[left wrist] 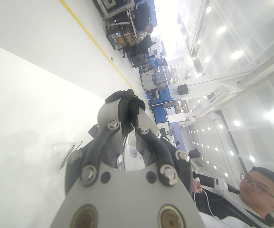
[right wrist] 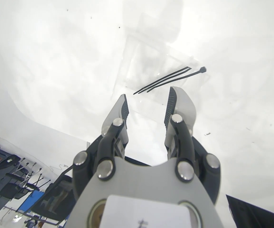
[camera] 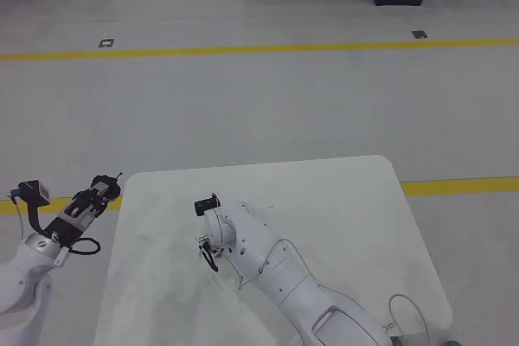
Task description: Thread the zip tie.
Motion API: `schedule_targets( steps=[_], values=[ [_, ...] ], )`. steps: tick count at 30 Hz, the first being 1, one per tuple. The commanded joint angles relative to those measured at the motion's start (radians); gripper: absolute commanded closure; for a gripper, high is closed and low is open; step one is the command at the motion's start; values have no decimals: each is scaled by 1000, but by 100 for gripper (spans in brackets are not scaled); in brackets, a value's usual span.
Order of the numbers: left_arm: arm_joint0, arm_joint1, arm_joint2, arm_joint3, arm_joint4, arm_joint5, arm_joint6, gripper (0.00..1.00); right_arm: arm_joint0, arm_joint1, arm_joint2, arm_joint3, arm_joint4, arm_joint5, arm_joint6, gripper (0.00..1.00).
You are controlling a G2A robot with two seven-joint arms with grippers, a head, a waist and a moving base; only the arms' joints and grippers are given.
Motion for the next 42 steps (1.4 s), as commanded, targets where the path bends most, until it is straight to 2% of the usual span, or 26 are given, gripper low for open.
schedule_targets(
  steps=[1,11,21,28,39,42],
  values=[
    [0,0,0,0,0,0,0,100,4,-2,8,6,-20,0,8,65],
    [0,0,0,0,0,0,0,100,-12,-5,39,-10,-117,0,35,64],
    [0,0,0,0,0,0,0,100,-68,8,67,-85,-219,0,85,64],
    [0,0,0,0,0,0,0,100,-92,15,72,-118,-229,0,83,65],
    [0,0,0,0,0,0,0,100,-90,13,73,-93,-229,0,29,68],
    [0,0,0,0,0,0,0,100,-87,11,76,-82,-229,0,14,72]
  ],
)
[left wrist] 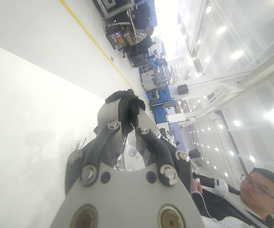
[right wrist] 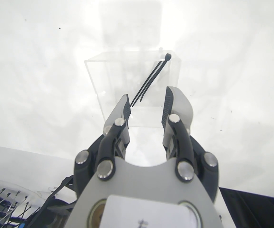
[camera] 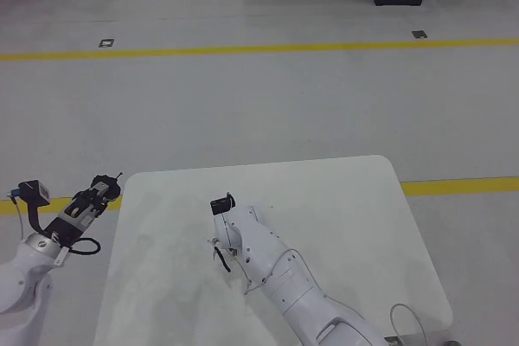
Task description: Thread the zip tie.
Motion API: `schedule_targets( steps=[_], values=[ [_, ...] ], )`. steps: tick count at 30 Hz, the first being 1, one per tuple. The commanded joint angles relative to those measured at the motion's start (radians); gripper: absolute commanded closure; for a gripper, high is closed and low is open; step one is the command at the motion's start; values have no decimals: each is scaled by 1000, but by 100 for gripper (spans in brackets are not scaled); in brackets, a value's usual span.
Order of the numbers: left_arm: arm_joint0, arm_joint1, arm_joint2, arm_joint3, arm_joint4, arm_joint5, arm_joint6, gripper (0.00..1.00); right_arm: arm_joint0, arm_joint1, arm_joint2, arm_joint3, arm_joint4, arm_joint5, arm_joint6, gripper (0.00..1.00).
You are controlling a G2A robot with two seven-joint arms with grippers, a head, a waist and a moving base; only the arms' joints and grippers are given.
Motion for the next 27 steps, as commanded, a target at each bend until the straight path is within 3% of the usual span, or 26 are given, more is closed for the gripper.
schedule_targets(
  steps=[1,27],
  values=[
    [0,0,0,0,0,0,0,100,4,-1,3,7,1,0,-8,73],
    [0,0,0,0,0,0,0,100,103,-44,41,226,56,0,-93,87]
  ],
)
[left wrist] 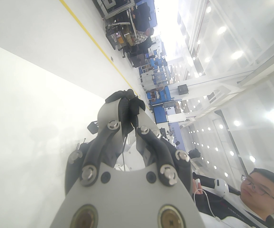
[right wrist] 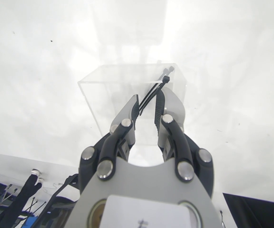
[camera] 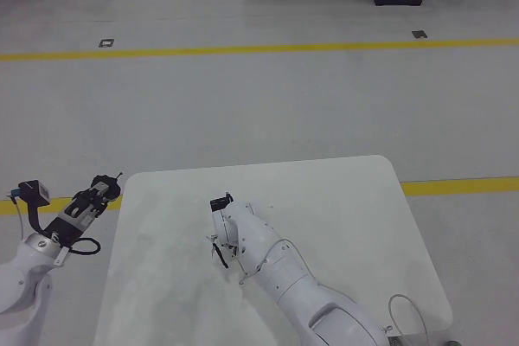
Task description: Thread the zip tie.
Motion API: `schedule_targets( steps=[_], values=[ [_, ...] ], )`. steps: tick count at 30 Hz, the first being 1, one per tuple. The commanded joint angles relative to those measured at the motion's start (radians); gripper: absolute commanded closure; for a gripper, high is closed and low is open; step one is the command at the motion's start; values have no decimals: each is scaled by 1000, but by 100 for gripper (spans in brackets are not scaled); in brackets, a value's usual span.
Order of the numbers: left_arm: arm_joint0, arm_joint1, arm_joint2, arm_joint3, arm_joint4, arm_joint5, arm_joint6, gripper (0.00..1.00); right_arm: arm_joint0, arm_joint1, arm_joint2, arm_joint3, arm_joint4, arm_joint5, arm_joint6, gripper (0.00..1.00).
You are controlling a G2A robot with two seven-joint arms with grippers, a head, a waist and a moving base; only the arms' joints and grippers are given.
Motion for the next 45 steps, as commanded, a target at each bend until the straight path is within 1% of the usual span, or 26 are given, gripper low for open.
schedule_targets(
  steps=[1,3,4,5,9,16,19,26,29,33,38,43,45],
  values=[
    [0,0,0,0,0,0,0,100,4,-2,2,8,3,0,-4,88],
    [0,0,0,0,0,0,0,100,8,-4,5,16,6,0,-10,93],
    [0,0,0,0,0,0,0,100,9,-5,5,20,7,0,-12,93],
    [0,0,0,0,0,0,0,100,10,-5,6,23,8,0,-14,96],
    [0,0,0,0,0,0,0,100,16,-7,8,39,11,0,-21,100],
    [0,0,0,0,0,0,0,100,22,-10,20,56,15,0,-33,100],
    [0,0,0,0,0,0,0,100,22,-10,29,52,20,0,-40,100],
    [0,0,0,0,0,0,0,100,4,-5,51,10,24,0,-34,100],
    [0,0,0,0,0,0,0,100,-3,0,51,-9,43,0,-26,100],
    [0,0,0,0,0,0,0,100,-18,10,57,-41,65,0,-25,100],
    [0,0,0,0,0,0,0,100,-54,23,82,-117,74,0,-18,100],
    [0,0,0,0,0,0,0,100,-110,40,101,-237,76,0,4,100],
    [0,0,0,0,0,0,0,100,-144,52,117,-305,89,0,12,100]
  ],
)
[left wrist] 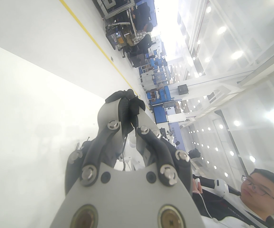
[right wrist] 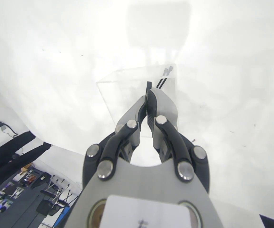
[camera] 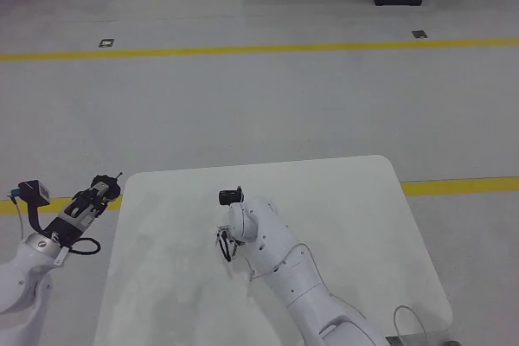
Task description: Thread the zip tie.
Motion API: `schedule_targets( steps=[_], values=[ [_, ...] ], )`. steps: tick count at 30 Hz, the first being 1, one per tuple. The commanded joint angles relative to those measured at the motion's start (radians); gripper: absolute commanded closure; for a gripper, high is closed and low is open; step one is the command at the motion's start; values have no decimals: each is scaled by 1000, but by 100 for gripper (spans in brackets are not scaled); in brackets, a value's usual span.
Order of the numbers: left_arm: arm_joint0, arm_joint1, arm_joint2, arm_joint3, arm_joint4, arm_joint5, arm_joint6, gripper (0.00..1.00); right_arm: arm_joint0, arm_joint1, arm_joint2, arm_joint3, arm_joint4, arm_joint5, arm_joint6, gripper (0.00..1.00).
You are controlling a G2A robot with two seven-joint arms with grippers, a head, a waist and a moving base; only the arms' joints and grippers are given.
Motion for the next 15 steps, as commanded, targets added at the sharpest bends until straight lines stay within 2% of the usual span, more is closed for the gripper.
schedule_targets(
  steps=[1,4,13,15],
  values=[
    [0,0,0,0,0,0,0,100,-30,11,14,-62,15,0,8,100],
    [0,0,0,0,0,0,0,100,-93,39,34,-193,61,0,17,100],
    [0,0,0,0,0,0,0,100,-254,103,86,-516,239,0,-22,100],
    [0,0,0,0,0,0,0,100,-284,115,99,-570,273,-15,-35,100]
  ],
)
